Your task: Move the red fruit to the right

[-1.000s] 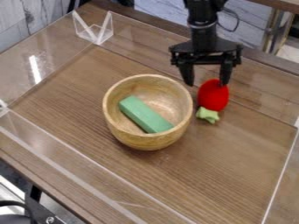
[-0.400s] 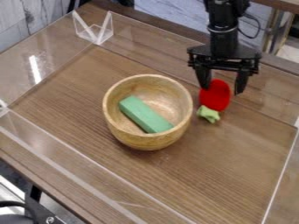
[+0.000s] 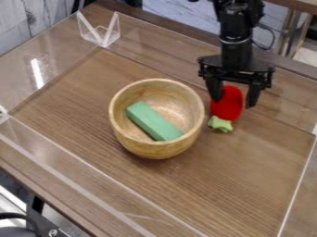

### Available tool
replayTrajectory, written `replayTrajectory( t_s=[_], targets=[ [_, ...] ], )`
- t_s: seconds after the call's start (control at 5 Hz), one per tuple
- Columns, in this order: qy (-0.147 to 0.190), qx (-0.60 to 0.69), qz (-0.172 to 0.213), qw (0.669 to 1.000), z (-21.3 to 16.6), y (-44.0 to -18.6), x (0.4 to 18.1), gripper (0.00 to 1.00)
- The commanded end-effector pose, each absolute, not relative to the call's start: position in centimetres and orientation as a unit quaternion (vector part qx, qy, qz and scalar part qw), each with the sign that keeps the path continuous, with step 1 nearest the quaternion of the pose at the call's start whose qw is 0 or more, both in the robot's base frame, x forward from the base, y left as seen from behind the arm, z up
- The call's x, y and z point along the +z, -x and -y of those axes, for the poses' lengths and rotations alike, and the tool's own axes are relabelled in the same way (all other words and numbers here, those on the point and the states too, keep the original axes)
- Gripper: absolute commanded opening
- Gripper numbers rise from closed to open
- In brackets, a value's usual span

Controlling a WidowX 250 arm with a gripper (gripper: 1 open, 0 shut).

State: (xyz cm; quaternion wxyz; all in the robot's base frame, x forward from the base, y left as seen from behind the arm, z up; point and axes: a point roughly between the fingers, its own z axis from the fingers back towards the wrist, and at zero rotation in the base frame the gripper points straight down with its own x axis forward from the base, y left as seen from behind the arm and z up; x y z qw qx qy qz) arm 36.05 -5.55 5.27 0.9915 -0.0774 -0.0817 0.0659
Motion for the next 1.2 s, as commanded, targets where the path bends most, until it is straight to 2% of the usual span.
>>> replayTrajectory(
  t_s=[0.0,0.4,0.8,1.0],
  targets=[
    [0.087,0.059,0.124,0.987,5.3,-36.4,8.3,1.00],
    [0.086,0.059,0.143,0.984,6.1,-35.4,10.3,1.00],
    [0.088,0.027,0.141,0.986,5.6,-35.9,6.9,1.00],
    [0.086,0.048,0.146,0.984,5.2,-36.0,7.9,1.00]
  ],
)
